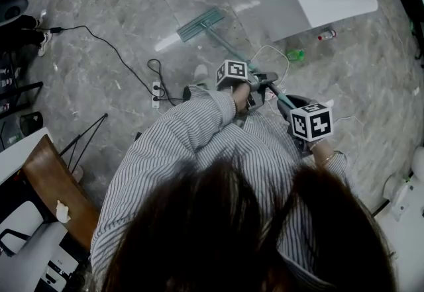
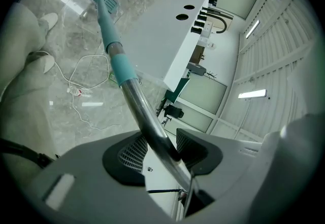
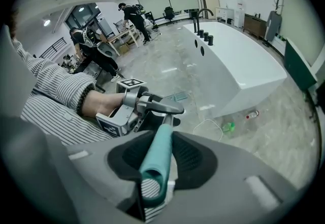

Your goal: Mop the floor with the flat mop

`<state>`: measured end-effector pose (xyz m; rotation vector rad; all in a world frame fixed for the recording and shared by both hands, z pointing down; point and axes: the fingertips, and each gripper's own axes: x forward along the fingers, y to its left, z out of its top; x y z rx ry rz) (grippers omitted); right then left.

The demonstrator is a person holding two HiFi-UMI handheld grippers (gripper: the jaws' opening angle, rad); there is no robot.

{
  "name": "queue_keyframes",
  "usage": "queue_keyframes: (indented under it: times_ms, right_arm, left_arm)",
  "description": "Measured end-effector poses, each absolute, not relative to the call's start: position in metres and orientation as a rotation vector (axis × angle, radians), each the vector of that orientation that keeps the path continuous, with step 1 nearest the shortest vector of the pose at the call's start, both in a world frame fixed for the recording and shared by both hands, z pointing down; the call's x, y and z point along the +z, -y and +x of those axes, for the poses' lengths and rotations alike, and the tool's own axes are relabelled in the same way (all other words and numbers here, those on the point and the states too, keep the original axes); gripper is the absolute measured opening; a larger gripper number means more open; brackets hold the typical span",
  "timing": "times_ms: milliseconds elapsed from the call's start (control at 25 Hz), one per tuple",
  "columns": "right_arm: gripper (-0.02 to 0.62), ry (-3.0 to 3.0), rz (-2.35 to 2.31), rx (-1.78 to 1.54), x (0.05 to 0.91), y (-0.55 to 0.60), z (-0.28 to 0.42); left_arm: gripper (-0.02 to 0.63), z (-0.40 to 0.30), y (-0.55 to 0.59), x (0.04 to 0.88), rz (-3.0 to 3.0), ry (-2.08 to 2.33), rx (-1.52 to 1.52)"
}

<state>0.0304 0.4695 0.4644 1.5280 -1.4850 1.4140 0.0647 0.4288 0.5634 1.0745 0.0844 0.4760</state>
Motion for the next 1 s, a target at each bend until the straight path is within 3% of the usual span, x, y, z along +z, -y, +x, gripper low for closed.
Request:
queue_keyframes:
  times_ms: [600, 1000]
  right_arm:
    - [0.114, 1.473, 1.575, 1.411, 0.466, -0.46, 0.029]
    - [0.118, 1.481, 1.443, 1.379, 0.497, -0.356, 0.012]
  left_arm:
    - [0.195, 0.064, -0.421, 0.564, 1.116, -0.121, 0.559]
    - [0.172, 0.054, -0.308, 0.596, 1.106, 0.015, 0.488]
